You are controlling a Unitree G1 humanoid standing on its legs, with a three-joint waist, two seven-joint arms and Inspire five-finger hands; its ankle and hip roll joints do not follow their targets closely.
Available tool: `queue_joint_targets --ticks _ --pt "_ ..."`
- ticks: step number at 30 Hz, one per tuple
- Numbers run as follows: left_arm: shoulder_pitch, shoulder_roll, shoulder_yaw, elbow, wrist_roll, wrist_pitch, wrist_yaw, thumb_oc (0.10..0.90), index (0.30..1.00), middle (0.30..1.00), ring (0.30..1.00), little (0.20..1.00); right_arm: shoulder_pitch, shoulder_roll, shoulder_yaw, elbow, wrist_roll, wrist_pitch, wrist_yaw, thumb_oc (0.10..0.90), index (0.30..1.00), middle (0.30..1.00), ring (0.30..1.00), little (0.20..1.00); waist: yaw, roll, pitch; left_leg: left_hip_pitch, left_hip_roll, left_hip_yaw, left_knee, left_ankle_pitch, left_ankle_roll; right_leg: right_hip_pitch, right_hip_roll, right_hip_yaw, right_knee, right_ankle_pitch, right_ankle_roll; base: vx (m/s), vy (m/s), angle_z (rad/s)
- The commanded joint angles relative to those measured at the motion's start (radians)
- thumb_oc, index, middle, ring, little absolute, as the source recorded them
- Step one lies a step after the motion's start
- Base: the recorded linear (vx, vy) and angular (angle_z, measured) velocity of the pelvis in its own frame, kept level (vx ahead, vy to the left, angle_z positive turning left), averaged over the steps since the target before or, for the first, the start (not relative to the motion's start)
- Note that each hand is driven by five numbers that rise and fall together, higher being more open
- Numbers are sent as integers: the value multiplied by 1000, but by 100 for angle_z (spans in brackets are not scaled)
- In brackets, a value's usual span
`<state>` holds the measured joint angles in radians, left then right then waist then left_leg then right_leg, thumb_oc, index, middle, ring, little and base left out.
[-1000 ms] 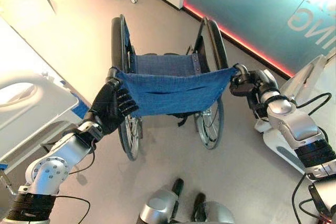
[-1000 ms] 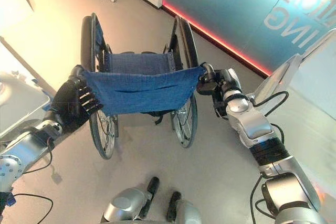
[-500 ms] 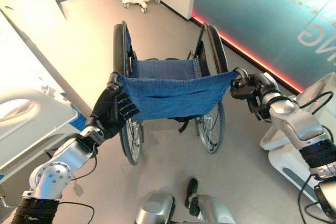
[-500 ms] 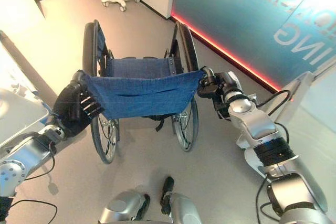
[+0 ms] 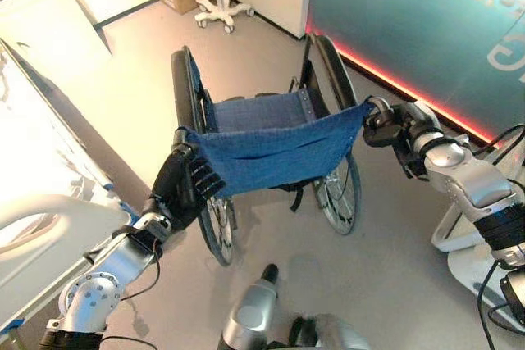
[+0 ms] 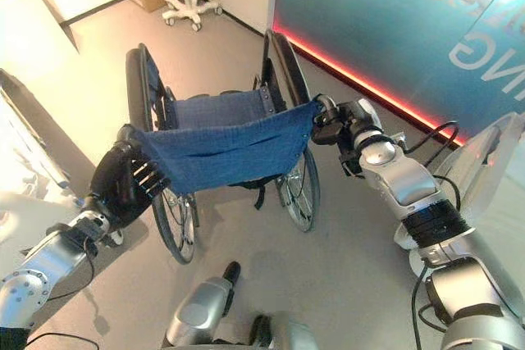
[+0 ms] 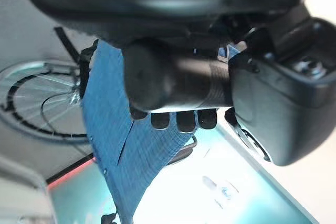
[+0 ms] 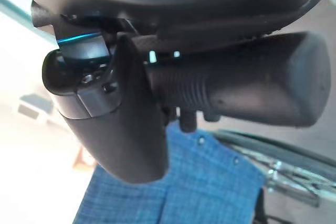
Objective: Push the wheelchair next to the bed
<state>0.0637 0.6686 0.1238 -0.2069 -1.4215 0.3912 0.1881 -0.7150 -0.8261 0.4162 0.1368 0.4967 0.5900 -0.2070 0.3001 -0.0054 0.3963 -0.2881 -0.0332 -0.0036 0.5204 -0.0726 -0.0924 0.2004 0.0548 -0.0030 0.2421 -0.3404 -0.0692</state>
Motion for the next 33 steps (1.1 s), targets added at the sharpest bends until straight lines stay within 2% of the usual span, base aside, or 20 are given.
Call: queue_joint_targets --ticks 1,3,5,6,8,9,11,14,16,17,19,20,22,23,25,28,29,31,32,33 --pt "-124 41 73 -89 -22 -153 -47 400 300 300 300 300 -79 67 13 -112 -59 -231 82 400 300 300 300 300 1 -34 -175 13 -111 11 -497 317 78 100 103 -29 -124 196 52 467 -20 -16" --pt "-140 62 87 -88 -43 -132 -23 400 300 300 300 300 -86 80 13 -87 -55 -253 97 400 300 300 300 300 18 -51 -194 30 -127 16 -464 268 114 113 96 -38 -49 210 74 436 -18 -25" --pt "-156 68 105 -65 -34 -89 -17 400 300 300 300 300 -105 90 21 -57 -41 -261 99 400 300 300 300 300 36 -91 -214 66 -148 30 -458 229 153 97 80 -68 111 347 156 430 4 -34" --pt "-164 79 113 -52 -31 -81 -14 400 300 300 300 300 -117 92 26 -45 -35 -266 105 400 300 300 300 300 43 -96 -227 86 -143 19 -460 218 163 64 90 -67 211 441 201 372 0 -12" --pt "-172 107 124 -36 -54 -87 -12 400 300 300 300 300 -123 83 27 -49 -32 -272 115 400 300 300 300 300 40 -98 -236 117 -139 -17 -458 209 165 6 106 -40 330 542 246 360 -12 20" --pt "-174 111 128 -36 -61 -87 -8 400 300 300 300 300 -122 83 26 -51 -35 -272 115 400 300 300 300 300 38 -98 -237 121 -140 -25 -458 208 165 -6 104 -34 335 549 250 344 5 43" --pt "-174 142 138 -26 -94 -91 -23 400 300 300 300 300 -109 77 18 -67 -57 -274 113 400 300 300 300 300 27 -96 -243 127 -154 -51 -441 199 165 -38 58 -38 278 508 242 306 13 42" --pt "-177 168 137 -21 -111 -114 -47 400 300 300 300 300 -105 65 11 -75 -76 -279 105 400 300 300 300 300 24 -82 -235 110 -157 -80 -371 173 160 -55 -19 -86 111 353 177 205 -53 28" --pt "-180 160 129 -25 -96 -142 -70 400 300 300 300 300 -116 55 3 -60 -89 -300 105 400 300 300 300 300 20 -69 -201 108 -159 -140 -287 137 143 -70 -82 -126 -31 276 142 175 -179 41" --pt "-179 156 127 -28 -91 -150 -76 400 300 300 300 300 -122 50 1 -56 -89 -305 105 400 300 300 300 300 21 -66 -189 111 -159 -157 -267 129 139 -84 -102 -127 -60 285 143 148 -247 34" --pt "-182 139 120 -40 -65 -174 -88 400 300 300 300 300 -147 39 -1 -47 -86 -311 102 400 300 300 300 300 12 -60 -159 140 -160 -202 -228 73 137 -136 -169 -114 -120 351 167 148 -315 36" --pt "-186 134 116 -50 -48 -190 -92 400 300 300 300 300 -170 36 0 -48 -79 -305 98 400 300 300 300 300 1 -62 -144 175 -145 -226 -215 8 134 -187 -232 -81 -162 439 192 143 -354 34" --pt "-194 141 112 -51 -36 -204 -93 400 300 300 300 300 -192 41 1 -66 -69 -280 87 400 300 300 300 300 -11 -68 -134 206 -120 -254 -205 -46 128 -223 -282 -38 -229 513 214 239 -480 64" --pt "-198 153 116 -59 -31 -205 -85 400 300 300 300 300 -201 43 -6 -84 -61 -262 84 400 300 300 300 300 -17 -74 -132 227 -95 -280 -206 -72 120 -242 -293 -4 -252 539 228 274 -472 73" --pt "-188 175 130 -82 -40 -193 -71 400 300 300 300 300 -202 26 -19 -115 -30 -239 79 400 300 300 300 300 -18 -87 -136 246 -57 -310 -203 -92 105 -247 -287 8 -234 537 238 267 -456 72" --pt "-143 152 156 -101 -34 -166 -92 400 300 300 300 300 -200 13 -25 -123 -2 -219 79 400 300 300 300 300 -6 -106 -158 255 -6 -324 -212 -66 85 -217 -275 -28 -236 497 251 207 -353 99" --pt "-107 135 165 -117 -25 -160 -99 400 300 300 300 300 -208 7 -14 -123 3 -206 87 400 300 300 300 300 0 -118 -170 251 19 -334 -221 -17 63 -209 -258 -49 -229 479 245 165 -282 80" --pt "-71 125 181 -137 -31 -158 -99 400 300 300 300 300 -219 -11 12 -137 16 -194 89 400 300 300 300 300 5 -126 -181 256 55 -326 -237 31 46 -194 -238 -81 -228 452 224 124 -246 47" --pt "-65 123 184 -139 -32 -158 -99 400 300 300 300 300 -221 -11 17 -139 15 -192 91 400 300 300 300 300 6 -123 -185 262 66 -322 -240 30 45 -186 -230 -88 -230 442 219 88 -210 22" --pt "-49 115 194 -149 -37 -162 -94 400 300 300 300 300 -226 -15 34 -149 9 -191 95 400 300 300 300 300 6 -125 -190 256 82 -305 -251 76 37 -181 -218 -110 -232 432 201 109 -194 56"
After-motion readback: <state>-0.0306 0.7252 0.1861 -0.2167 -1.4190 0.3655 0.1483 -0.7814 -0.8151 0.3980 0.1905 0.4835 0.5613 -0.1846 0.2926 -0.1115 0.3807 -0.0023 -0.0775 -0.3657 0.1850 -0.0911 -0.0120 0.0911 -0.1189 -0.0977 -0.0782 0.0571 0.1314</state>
